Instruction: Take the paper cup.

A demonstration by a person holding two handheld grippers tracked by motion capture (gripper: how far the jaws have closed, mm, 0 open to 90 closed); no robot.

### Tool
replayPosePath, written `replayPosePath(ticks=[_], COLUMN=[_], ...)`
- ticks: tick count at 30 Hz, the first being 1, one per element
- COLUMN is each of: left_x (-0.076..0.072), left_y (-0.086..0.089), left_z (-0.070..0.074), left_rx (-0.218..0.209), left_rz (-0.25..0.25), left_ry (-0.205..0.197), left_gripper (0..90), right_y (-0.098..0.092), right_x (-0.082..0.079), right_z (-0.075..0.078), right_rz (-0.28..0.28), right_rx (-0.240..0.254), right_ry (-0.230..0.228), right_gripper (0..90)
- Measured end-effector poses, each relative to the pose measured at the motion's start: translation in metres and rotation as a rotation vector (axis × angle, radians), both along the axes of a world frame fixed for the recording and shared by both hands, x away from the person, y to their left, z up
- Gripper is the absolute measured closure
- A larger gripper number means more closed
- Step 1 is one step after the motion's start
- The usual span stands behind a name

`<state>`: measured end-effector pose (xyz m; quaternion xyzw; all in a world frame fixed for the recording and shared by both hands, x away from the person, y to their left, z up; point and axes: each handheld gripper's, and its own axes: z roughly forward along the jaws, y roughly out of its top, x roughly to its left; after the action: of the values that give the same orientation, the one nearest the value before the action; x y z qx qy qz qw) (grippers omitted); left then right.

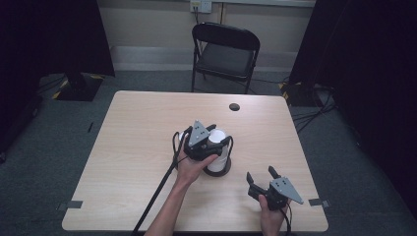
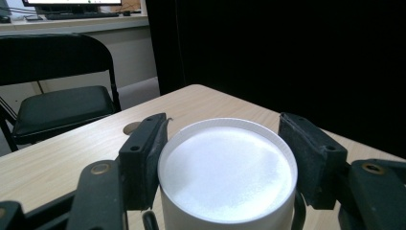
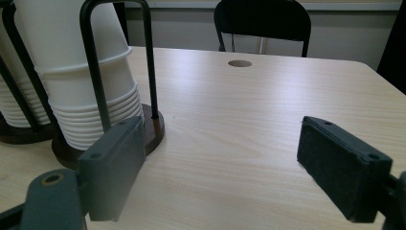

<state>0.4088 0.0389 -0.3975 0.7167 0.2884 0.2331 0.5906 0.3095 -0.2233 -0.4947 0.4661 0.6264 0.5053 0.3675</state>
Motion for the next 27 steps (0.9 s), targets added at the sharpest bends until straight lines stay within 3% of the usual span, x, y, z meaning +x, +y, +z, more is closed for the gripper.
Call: replayPosePath(ticks=[4,11,27], left_x=[-0.003,-0.005,-0.007], left_y=[-0.001,0.004,0.008], left_z=[0.002,0.010,0.019], left_rx=[0.011,-0.032,-0.063], left_rz=[0.003,-0.004,-0.005], left_ry=[-0.023,-0.040,-0.062], left_gripper=[36.0,36.1,36.1], right_y=[0.000,0.000,0.000], right_x=[0.000,0.000,0.001], right_z=[0.000,0.000,0.000], right_rz=[0.000,0.003,0.007], right_rx=[0.001,-0.001,-0.001], right_ry=[0.000,0.004,0.006], right_gripper=[16.1,16.3,16.6])
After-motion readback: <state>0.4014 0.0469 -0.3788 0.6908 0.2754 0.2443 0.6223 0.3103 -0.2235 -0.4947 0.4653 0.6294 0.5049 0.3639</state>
